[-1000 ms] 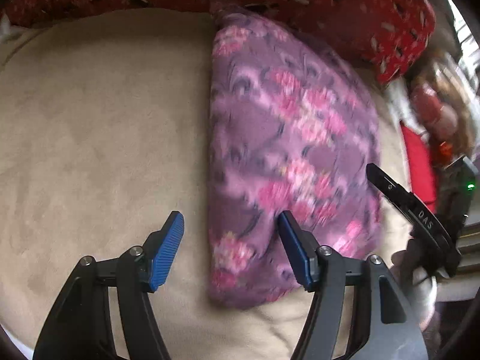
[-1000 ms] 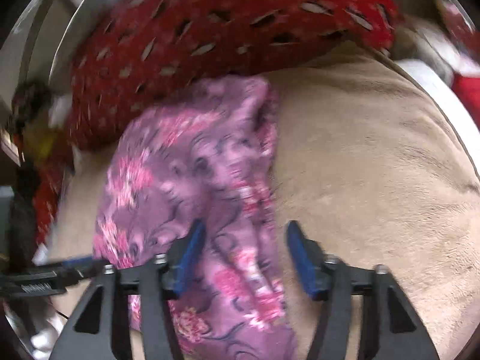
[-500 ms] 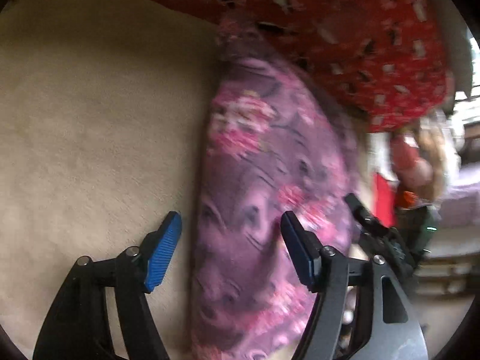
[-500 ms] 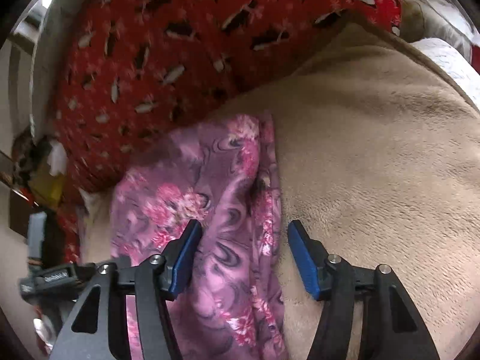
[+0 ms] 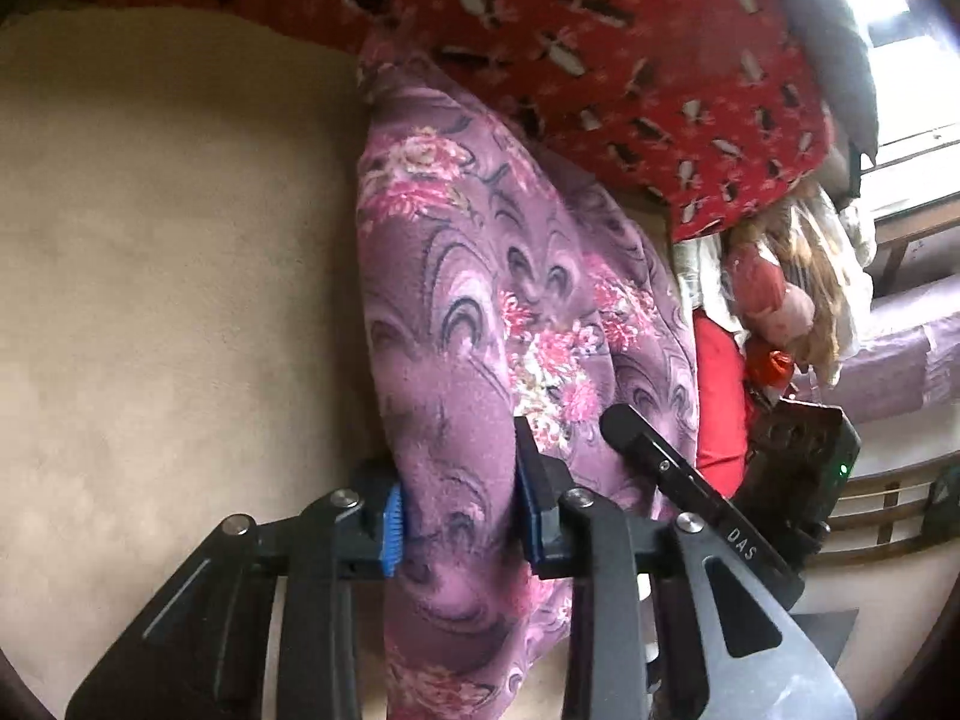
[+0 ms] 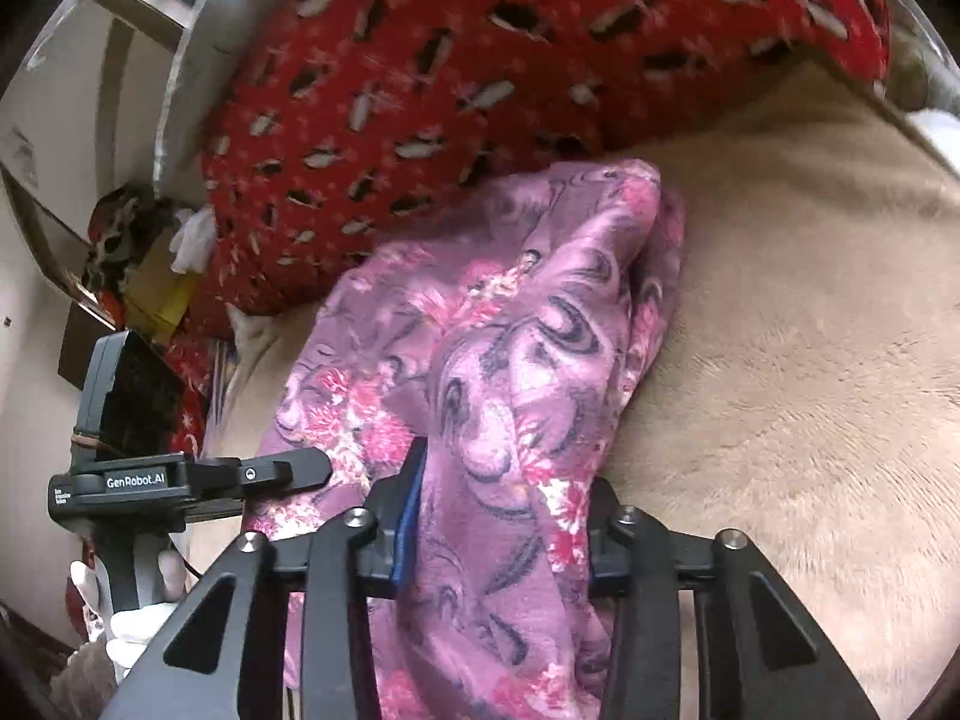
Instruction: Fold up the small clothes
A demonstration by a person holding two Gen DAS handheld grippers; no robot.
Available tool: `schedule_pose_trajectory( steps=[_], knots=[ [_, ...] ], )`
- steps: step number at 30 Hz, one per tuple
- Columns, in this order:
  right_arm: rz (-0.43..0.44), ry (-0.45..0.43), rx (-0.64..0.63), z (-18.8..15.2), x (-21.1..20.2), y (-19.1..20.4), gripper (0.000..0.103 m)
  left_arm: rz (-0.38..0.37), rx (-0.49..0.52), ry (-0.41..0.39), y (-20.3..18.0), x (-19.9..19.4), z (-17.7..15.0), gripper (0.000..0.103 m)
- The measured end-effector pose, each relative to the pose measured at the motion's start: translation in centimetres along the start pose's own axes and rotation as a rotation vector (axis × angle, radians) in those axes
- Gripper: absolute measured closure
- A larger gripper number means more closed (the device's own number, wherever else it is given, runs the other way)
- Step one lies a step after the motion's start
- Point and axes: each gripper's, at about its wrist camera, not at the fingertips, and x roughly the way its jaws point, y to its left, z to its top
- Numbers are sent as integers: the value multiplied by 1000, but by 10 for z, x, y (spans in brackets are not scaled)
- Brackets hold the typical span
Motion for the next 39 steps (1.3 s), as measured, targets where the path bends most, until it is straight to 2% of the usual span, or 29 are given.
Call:
schedule_pose_trajectory(
  steps=[2, 6, 9, 12, 14, 16, 17, 18, 19, 21, 23, 26, 28, 29, 30, 31, 32, 33, 35, 37, 38, 39],
  knots=[
    [-8, -9, -27, -6, -9, 17, 66, 19, 15, -19, -3, -14, -8, 76],
    [34, -9, -73, -23, -21, 62, 66, 36, 27, -42, 5, -52, -36, 76],
    [91, 8, -77, -48, -26, 87, 65, 32, 10, -49, 23, -83, -72, 76],
    [126, 35, -72, -76, -25, 100, 64, 32, -30, -42, 46, -92, -104, 74],
    [104, 75, -56, -96, -17, 96, 62, 81, -66, -21, 63, -84, -122, 69],
    [3, 163, -40, -113, 4, 85, 60, 183, -108, 35, 86, -68, -133, 68],
    [-57, 215, -25, -120, 12, 76, 58, 174, -122, 52, 93, -65, -134, 60],
    [-44, 215, -1, -122, 10, 70, 56, 131, -146, 60, 100, -67, -137, 59],
    [-25, 195, 31, -121, 3, 67, 56, 108, -155, 49, 103, -74, -138, 59],
    [-52, 118, 57, -111, -17, 66, 56, 113, -111, -14, 96, -92, -134, 61],
    [-113, -12, 17, -96, -37, 78, 53, 135, -61, -68, 81, -103, -124, 59],
    [-93, -72, -92, -78, -37, 102, 54, 200, 5, -134, 57, -98, -105, 49],
    [-120, -68, -196, -73, -20, 116, 59, 291, 56, -157, 46, -81, -94, 49],
    [-173, -56, -240, -73, -6, 118, 65, 339, 71, -149, 44, -69, -86, 47],
    [-237, -26, -261, -76, 9, 114, 73, 406, 82, -133, 44, -53, -80, 41],
    [-304, 29, -263, -81, 25, 104, 76, 462, 88, -115, 48, -39, -75, 38],
    [-342, 88, -255, -84, 40, 91, 77, 478, 85, -88, 53, -27, -71, 29],
    [-329, 85, -245, -83, 45, 84, 77, 464, 52, -68, 61, -20, -67, 24],
    [-294, 78, -219, -75, 35, 83, 76, 418, 12, -72, 68, -30, -65, 24],
    [-265, 74, -226, -73, 20, 88, 75, 416, 15, -77, 73, -46, -70, 25],
    [-221, 77, -247, -75, 11, 93, 70, 417, 31, -84, 73, -54, -75, 25],
    [-181, 86, -268, -79, 2, 97, 70, 421, 47, -97, 72, -61, -83, 25]
  ],
)
